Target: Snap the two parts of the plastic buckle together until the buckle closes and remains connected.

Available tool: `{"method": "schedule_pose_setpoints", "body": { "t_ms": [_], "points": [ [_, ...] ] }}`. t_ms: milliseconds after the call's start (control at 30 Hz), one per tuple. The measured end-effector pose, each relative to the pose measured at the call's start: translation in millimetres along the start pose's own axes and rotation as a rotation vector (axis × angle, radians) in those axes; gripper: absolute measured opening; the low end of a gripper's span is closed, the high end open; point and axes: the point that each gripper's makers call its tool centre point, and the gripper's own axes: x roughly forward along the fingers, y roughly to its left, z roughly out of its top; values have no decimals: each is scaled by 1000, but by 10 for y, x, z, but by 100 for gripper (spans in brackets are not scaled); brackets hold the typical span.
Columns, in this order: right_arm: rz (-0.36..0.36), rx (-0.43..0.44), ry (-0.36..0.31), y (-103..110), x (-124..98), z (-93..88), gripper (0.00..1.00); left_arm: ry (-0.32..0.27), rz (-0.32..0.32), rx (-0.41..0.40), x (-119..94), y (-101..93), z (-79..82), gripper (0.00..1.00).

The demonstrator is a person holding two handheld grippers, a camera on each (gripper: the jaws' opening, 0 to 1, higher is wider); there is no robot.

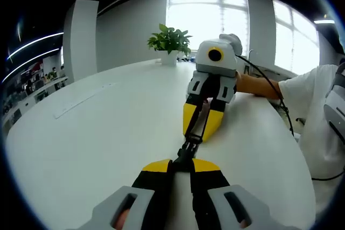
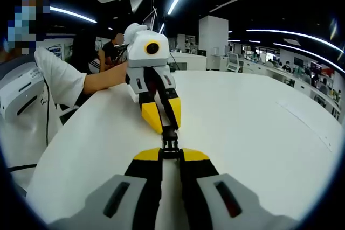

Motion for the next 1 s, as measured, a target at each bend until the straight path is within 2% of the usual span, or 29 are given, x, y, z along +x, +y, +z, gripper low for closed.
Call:
{"method": "schedule_pose_setpoints", "body": {
  "t_ms": [700,1000],
  "points": [
    [22,-1,-24,54,3,46,12,5,-10,14,-11,-57,-24,12],
    [28,-5,-8,80,25,14,12,9,-14,25,-5,-82,-21,12]
  ]
}}
